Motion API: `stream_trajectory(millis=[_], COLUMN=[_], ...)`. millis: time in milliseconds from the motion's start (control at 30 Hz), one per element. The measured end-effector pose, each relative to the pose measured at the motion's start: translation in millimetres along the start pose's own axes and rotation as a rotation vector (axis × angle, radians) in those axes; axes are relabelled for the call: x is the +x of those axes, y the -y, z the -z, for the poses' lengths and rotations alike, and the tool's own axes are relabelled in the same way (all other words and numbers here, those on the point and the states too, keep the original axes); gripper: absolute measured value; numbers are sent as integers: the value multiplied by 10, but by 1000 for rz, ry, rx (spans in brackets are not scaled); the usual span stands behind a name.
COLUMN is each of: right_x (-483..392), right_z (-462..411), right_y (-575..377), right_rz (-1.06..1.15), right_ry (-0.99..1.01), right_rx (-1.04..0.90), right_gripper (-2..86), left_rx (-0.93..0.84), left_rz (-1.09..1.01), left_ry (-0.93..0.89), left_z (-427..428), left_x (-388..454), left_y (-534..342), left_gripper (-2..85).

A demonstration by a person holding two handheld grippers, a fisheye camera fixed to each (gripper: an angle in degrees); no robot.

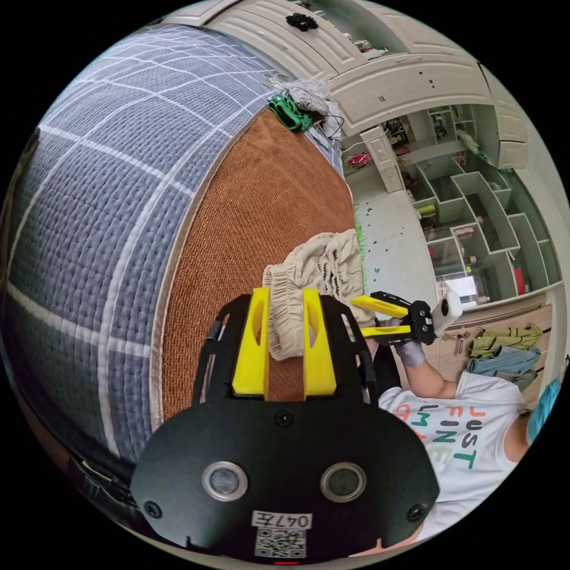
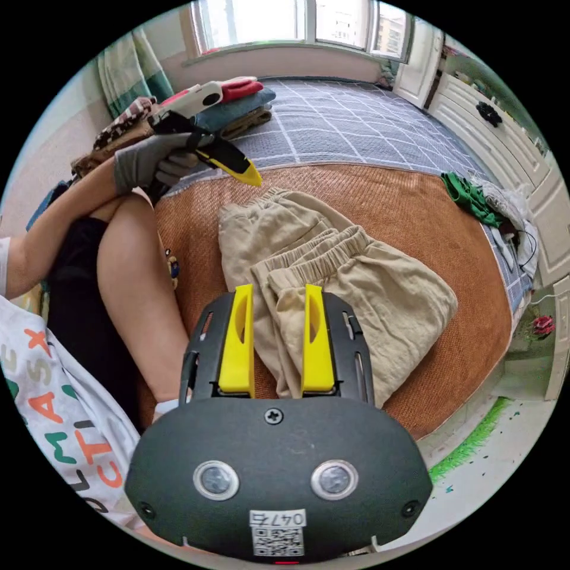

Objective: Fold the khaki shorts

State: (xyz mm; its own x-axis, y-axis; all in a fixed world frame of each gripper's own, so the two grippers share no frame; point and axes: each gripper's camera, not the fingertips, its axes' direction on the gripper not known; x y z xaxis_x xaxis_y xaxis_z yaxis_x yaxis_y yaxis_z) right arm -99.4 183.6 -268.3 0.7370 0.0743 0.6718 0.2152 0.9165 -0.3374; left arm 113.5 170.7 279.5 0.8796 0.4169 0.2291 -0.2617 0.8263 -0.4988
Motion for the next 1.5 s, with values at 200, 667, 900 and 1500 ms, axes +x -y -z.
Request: stream_trajectory(millis=[200, 667, 900, 1500], right_x=[-217, 54, 832, 953], right_z=[386, 698, 1572, 1679], right_y=[145, 143, -24, -158], right_rz=[83, 50, -39, -118], right_ry=[-246, 29, -19, 146], right_rx=[20, -28, 270, 313], right_gripper=[12, 78, 38, 37], left_rx=[-101, -33, -15, 89], left_rz=[-60, -3, 57, 165], left_ry=[98, 59, 9, -184], left_z=[-271, -24, 173, 351], left_x=[416, 735, 812, 1208], left_y=[216, 305, 266, -77], left_gripper=[86, 89, 138, 179])
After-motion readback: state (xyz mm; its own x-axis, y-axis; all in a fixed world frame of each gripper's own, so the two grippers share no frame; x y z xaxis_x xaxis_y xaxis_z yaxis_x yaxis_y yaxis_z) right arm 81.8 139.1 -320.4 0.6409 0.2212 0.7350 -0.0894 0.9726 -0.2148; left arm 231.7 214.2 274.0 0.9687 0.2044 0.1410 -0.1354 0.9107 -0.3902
